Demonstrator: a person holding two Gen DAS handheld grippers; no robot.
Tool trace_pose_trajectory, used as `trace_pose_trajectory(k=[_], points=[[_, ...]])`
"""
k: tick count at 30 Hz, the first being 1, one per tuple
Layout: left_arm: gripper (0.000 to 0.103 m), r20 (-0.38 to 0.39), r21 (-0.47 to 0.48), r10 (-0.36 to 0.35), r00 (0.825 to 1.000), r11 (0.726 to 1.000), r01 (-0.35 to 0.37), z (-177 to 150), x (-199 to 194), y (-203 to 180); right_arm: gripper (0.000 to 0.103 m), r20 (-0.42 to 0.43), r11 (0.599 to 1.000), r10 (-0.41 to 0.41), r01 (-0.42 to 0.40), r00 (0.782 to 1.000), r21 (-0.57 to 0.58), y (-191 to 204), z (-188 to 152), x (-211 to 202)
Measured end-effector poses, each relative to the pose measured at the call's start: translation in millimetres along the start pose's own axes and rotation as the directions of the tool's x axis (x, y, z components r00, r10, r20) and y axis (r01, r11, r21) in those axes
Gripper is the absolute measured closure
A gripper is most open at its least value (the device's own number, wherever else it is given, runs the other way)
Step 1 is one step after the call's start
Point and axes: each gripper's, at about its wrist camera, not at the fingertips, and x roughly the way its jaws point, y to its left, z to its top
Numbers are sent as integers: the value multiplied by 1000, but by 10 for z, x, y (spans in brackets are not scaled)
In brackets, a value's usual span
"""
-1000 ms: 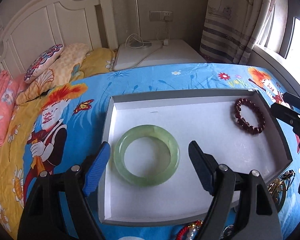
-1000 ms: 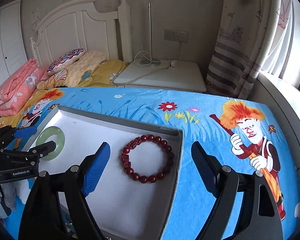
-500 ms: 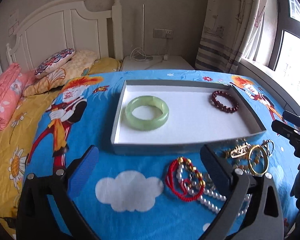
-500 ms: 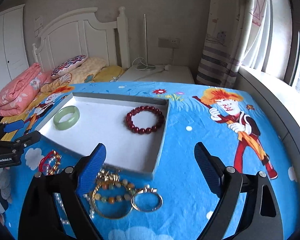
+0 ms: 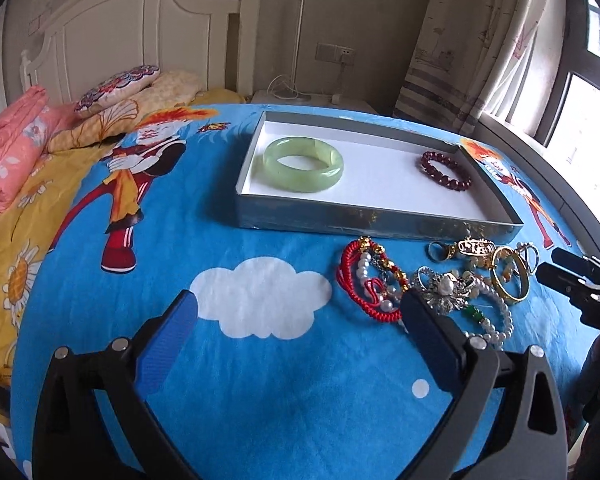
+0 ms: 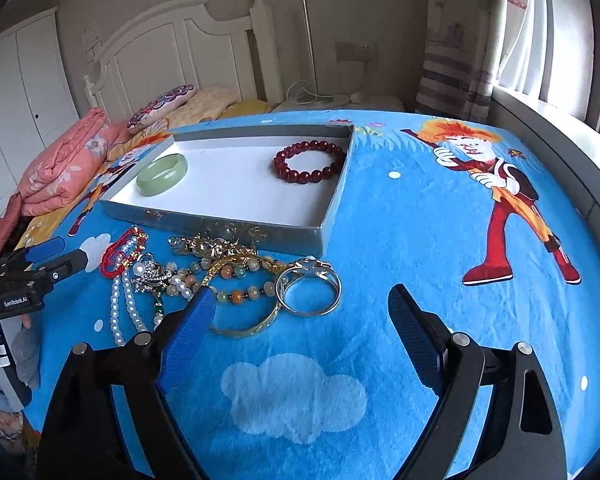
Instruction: Organize jewelry
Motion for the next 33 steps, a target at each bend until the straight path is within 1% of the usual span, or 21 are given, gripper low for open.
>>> trace_pose_trajectory(k=[1, 3, 5, 6, 7, 8, 10, 15, 17, 21, 25, 27, 30, 33], points=[[3, 1, -7, -3, 1000, 1000, 3, 9, 5, 14, 27, -10, 1000, -6, 6, 1000, -1, 11, 12, 31], [3, -2, -2, -5, 1000, 1000, 5, 8, 9, 5, 31, -26, 1000, -12, 13, 1000, 12, -5, 39, 86], [3, -6, 5, -3, 1000, 1000, 3, 5, 14, -11, 43, -46, 999, -12, 14, 999, 39, -50, 57, 143], [3, -8, 6, -3, 1000, 1000, 3, 10, 17, -16, 45, -60, 998, -13, 16, 998, 54, -73, 65, 180], [3, -9, 5, -4, 1000, 1000, 4, 13, 20, -12, 48, -70, 998, -10, 15, 998, 62, -91, 73, 209], [3, -10, 5, -4, 1000, 1000, 4, 13, 19, -11, 53, -77, 998, -9, 14, 997, 66, -95, 77, 227], [3, -9, 5, -4, 1000, 1000, 4, 12, 15, -14, 57, -93, 998, -8, 13, 996, 59, -85, 79, 264], [3, -10, 12, -7, 1000, 1000, 8, 14, 25, -21, 59, -98, 998, -11, 17, 995, 54, -77, 95, 299], [3, -8, 13, -9, 1000, 1000, 9, 13, 24, -21, 64, -88, 998, -12, 17, 996, 55, -77, 98, 289], [3, 2, 23, -17, 1000, 1000, 17, 3, -1, -43, 64, -30, 998, -35, 36, 999, 43, -46, 58, 157], [3, 8, 37, -27, 1000, 999, 27, -4, -21, -79, 64, 30, 997, -53, 51, 998, 65, -85, -11, -14], [3, 7, 40, -28, 1000, 999, 28, -5, -20, -87, 64, 33, 997, -36, 33, 999, 75, -119, -51, -63], [3, 5, 40, -30, 1000, 999, 29, -5, -18, -91, 64, 57, 997, 28, -32, 998, 70, -131, -79, -145], [3, 3, 41, -29, 1000, 999, 28, -8, -18, -93, 64, 3, 996, 13, -13, 1000, 93, -163, -116, -102]])
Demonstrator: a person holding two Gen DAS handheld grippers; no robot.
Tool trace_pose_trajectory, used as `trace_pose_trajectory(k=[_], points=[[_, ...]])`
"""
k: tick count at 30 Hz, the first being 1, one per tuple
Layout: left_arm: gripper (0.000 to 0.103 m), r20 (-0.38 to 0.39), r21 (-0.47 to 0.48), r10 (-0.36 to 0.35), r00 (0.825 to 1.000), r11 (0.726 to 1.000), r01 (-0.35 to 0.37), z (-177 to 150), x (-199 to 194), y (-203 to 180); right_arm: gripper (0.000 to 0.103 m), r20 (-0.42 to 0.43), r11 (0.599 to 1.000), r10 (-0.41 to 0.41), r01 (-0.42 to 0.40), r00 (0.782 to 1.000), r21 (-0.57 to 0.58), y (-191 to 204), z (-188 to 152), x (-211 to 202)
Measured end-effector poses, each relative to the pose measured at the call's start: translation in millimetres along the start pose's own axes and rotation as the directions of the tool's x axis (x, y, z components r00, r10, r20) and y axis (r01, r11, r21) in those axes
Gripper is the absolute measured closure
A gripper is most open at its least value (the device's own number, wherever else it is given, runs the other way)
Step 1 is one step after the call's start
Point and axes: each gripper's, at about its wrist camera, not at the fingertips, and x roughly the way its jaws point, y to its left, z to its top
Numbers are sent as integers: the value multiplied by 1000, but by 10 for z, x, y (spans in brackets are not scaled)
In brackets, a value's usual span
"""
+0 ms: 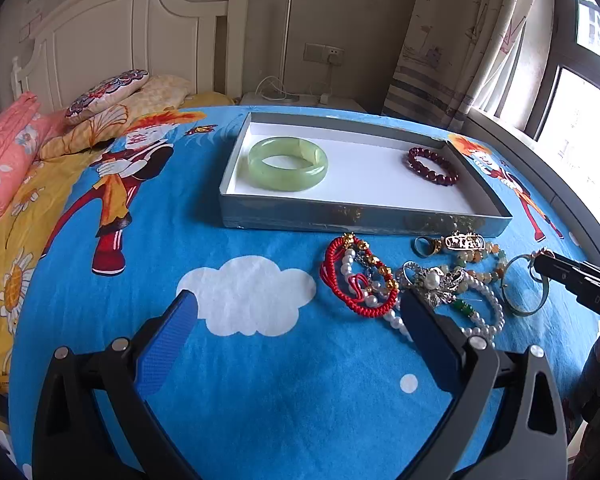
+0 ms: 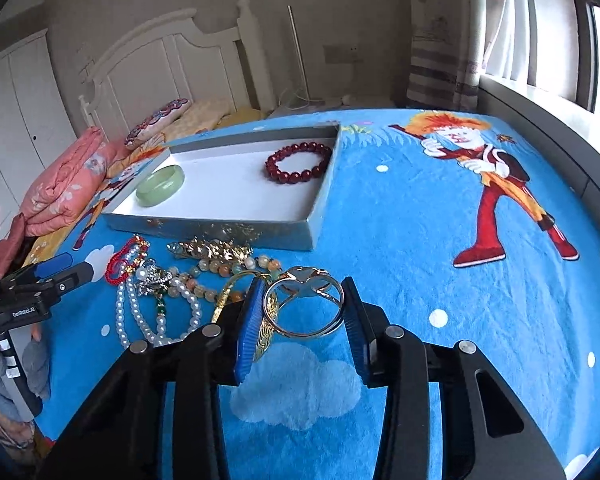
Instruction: Organize jewelry
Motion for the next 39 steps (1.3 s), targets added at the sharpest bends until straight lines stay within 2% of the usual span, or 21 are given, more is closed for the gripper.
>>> trace_pose_trajectory(k=[3, 7, 10, 12, 14, 16, 18, 20, 22, 23, 24, 26, 29, 31, 33, 35, 36, 38, 39], points=[[3, 1, -1, -1, 1000, 1000, 1, 0, 1, 3, 64, 8, 1000, 0, 0, 1000, 6, -14, -26, -50], [3, 2, 1, 0, 1000, 1000, 0, 2, -3, 1, 64, -15, 987, 122, -120, 992, 107, -180, -100, -110], [4, 31, 23, 15, 999, 1000, -16, -15, -81, -82, 64, -36, 988, 100, -95, 994, 124, -241, -163, -153], [4, 33, 75, -60, 998, 995, 58, -70, -193, -286, 64, -51, 990, 81, -74, 995, 120, -251, -225, -216], [4, 18, 172, -143, 990, 975, 138, -155, -310, -629, 64, -73, 991, 62, -52, 995, 124, -279, -299, -247], [8, 0, 308, -215, 977, 929, 205, -257, -415, -1037, 63, -74, 990, 59, -49, 995, 134, -317, -371, -298], [13, -22, 439, -274, 962, 861, 255, -367, -496, -1461, 63, -73, 990, 52, -42, 996, 133, -339, -415, -338], [23, -56, 526, -319, 946, 796, 300, -455, -503, -1789, 63, -78, 989, 53, -41, 996, 140, -378, -444, -346], [35, -84, 604, -300, 950, 743, 288, -534, -393, -2050, 62, -71, 986, 69, -57, 995, 157, -429, -473, -363], [42, -105, 630, -283, 953, 723, 285, -561, -290, -2143, 62, -69, 984, 75, -62, 995, 164, -446, -481, -372], [44, -133, 636, -274, 952, 714, 294, -574, -197, -2190, 62, -68, 984, 75, -63, 995, 167, -463, -485, -384], [51, -181, 630, -261, 948, 709, 316, -582, -17, -2231, 62, -64, 985, 65, -54, 996, 164, -487, -493, -406], [51, -209, 604, -279, 937, 717, 348, -530, 75, -2202, 62, -63, 985, 67, -56, 996, 165, -514, -493, -411], [52, -220, 602, -289, 932, 711, 363, -522, 95, -2193, 62, -67, 990, 39, -29, 997, 137, -470, -471, -401], [57, -241, 590, -313, 919, 704, 395, -521, 93, -2157, 62, -76, 995, 8, -1, 997, 100, -417, -440, -364], [74, -262, 574, -343, 902, 696, 432, -532, 86, -2123, 61, -88, 998, -22, 28, 996, 64, -358, -421, -328], [79, -259, 575, -342, 903, 697, 429, -524, 84, -2120, 61, -92, 998, -41, 45, 995, 40, -321, -414, -310], [99, -255, 568, -344, 904, 703, 428, -515, 88, -2092, 61, -91, 998, -66, 67, 994, 7, -280, -415, -293], [99, -246, 564, -341, 907, 711, 420, -518, 83, -2071, 61, -85, 997, -73, 73, 994, -7, -262, -427, -292]])
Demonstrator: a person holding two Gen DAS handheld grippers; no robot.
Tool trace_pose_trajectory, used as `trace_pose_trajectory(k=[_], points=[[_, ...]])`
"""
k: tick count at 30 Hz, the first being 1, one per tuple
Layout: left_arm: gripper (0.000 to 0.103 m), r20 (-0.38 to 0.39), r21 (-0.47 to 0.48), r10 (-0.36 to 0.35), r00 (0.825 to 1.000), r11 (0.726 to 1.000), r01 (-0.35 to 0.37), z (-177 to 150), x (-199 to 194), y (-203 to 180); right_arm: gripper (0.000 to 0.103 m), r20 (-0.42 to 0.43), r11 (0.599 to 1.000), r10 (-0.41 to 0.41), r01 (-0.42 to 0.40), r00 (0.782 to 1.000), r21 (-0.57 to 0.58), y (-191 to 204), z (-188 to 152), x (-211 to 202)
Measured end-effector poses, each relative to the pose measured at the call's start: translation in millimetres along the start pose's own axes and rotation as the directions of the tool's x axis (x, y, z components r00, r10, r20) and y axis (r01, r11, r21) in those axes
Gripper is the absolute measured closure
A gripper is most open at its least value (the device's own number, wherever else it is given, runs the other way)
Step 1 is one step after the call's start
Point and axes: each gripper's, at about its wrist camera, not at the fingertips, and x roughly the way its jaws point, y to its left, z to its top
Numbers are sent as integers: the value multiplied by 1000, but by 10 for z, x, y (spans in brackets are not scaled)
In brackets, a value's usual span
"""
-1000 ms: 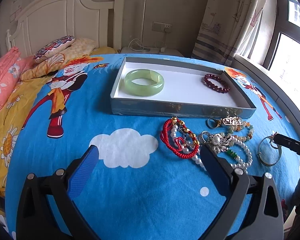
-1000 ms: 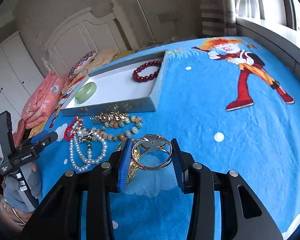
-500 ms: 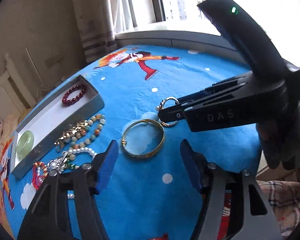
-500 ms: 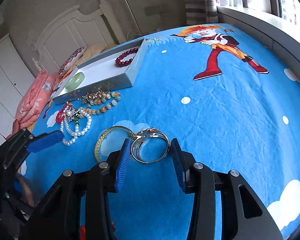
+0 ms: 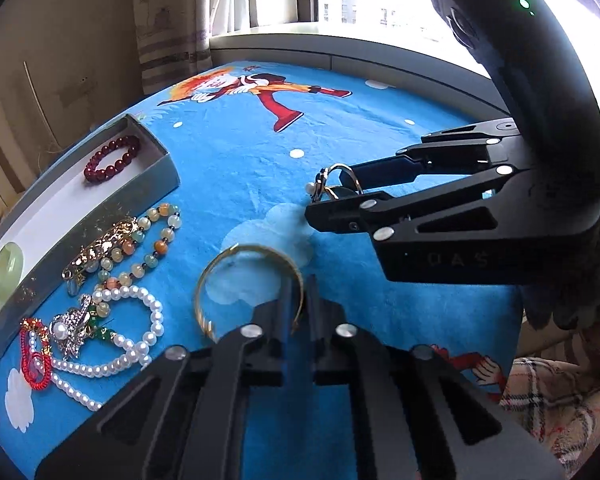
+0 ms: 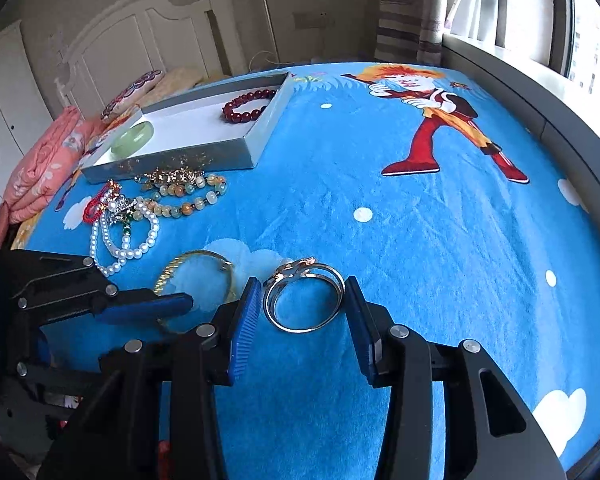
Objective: Organize jewelry
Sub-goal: 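Carry the gold rings into the tray with the right tool while the left tool places the gold bangle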
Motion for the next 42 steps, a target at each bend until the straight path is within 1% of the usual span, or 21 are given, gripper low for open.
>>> trace_pose_trajectory(k=[1, 5, 8, 13, 17, 20, 24, 28, 31, 33, 37, 42], points=[[99, 3, -3, 0, 1000, 1000, 0, -9, -13, 5, 63, 7, 1000, -2, 2, 1000, -15, 18, -16, -5], [99, 44, -4, 38, 998, 999, -38, -35, -120, -17, 64, 36, 998, 8, -6, 999, -65, 90, -57, -46], [99, 67, -18, 46, 997, 999, -45, -52, -217, -20, 64, 68, 998, 30, -27, 997, -50, 59, -57, -114], [99, 91, -25, 72, 993, 997, -70, -17, -335, 11, 64, 89, 998, 60, -60, 994, -6, -13, -22, -182], [99, 102, -25, 100, 990, 995, -97, 30, -397, 73, 64, 104, 998, 65, -64, 992, -13, 34, 29, -212], [99, 101, -35, 123, 987, 992, -120, 78, -434, 209, 64, 112, 996, 78, -74, 991, -40, 125, 97, -200], [99, 94, -86, 147, 985, 987, -139, 200, -477, 565, 64, 145, 994, 85, -74, 986, -84, 262, 291, -174], [99, 85, -142, 187, 979, 974, -174, 393, -521, 993, 64, 175, 988, 130, -114, 976, -100, 350, 592, -113], [99, 75, -181, 210, 975, 964, -194, 542, -529, 1302, 64, 177, 985, 153, -134, 972, -113, 428, 802, -1], [99, 61, -201, 211, 976, 960, -195, 632, -488, 1474, 64, 165, 983, 160, -141, 973, -121, 492, 919, 115], [99, 16, -248, 213, 977, 947, -203, 794, -284, 1787, 64, 139, 983, 137, -117, 981, -142, 597, 1146, 386], [99, -57, -306, 234, 971, 921, -240, 922, 41, 2112, 64, 84, 983, 122, -109, 989, -146, 648, 1313, 699]])
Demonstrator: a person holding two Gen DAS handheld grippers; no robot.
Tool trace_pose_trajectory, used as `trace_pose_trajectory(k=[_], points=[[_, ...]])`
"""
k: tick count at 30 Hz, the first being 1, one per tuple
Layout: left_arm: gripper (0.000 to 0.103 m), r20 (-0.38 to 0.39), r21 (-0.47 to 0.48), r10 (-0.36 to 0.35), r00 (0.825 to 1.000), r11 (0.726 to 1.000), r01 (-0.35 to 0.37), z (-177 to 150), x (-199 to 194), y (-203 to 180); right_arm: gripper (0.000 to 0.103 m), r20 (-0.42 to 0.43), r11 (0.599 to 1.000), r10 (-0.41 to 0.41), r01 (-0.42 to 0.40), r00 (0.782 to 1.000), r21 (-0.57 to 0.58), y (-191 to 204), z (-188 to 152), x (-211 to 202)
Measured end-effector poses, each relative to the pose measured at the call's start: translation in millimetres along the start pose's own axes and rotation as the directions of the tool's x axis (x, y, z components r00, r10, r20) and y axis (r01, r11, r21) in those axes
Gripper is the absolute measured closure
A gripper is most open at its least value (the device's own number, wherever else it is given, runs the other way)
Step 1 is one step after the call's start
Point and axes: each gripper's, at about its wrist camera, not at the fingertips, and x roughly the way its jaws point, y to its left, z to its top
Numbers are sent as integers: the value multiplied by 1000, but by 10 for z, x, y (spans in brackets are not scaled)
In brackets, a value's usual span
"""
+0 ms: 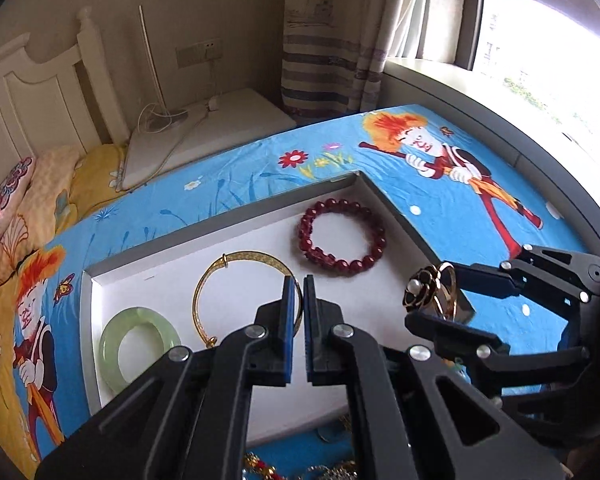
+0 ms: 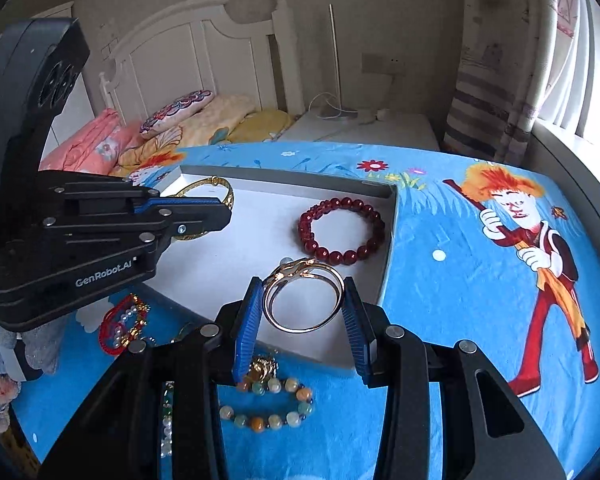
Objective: Organize jewelry
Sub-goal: 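Carry the gold rings into the tray with the right tool while the left tool places the gold bangle, then open both tools and withdraw them from the tray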
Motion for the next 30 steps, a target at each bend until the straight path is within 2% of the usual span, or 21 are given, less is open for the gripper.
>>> trace_pose_trajectory(k=[8, 13, 15, 16, 17, 21, 23, 26, 30], points=[[98, -99, -87, 16, 995, 996, -25, 186, 502, 167, 64, -68, 1000, -9, 8, 998, -13, 21, 51, 343], [96, -100, -91, 34, 994, 995, -44, 203, 577, 171, 63, -66, 1000, -27, 26, 997, -16, -2, 53, 380], [74, -89, -103, 53, 995, 993, -62, 211, 549, 192, 59, -58, 1000, -23, 22, 998, -14, -10, 61, 362], [46, -76, -109, 68, 995, 991, -76, 213, 510, 205, 53, -51, 1000, -17, 17, 999, -10, -16, 66, 339], [32, -40, -114, 89, 995, 989, -93, 205, 430, 207, 45, -43, 1000, -12, 12, 999, -2, -25, 68, 304], [28, 27, -108, 81, 996, 991, -77, 171, 116, 198, 43, 26, 1000, 4, -4, 1000, 9, -33, 45, 21], [12, 77, -102, 133, 988, 987, -125, 102, -89, 174, 43, 49, 1000, 6, -7, 999, 9, -37, 12, -99], [6, 120, -95, 212, 970, 975, -201, -58, -343, 153, 43, 77, 1000, 6, -8, 997, 24, -62, -97, -272], [3, 124, -127, 300, 946, 950, -284, -494, -634, 184, 43, 88, 998, 11, -16, 996, 57, -102, -333, -408]])
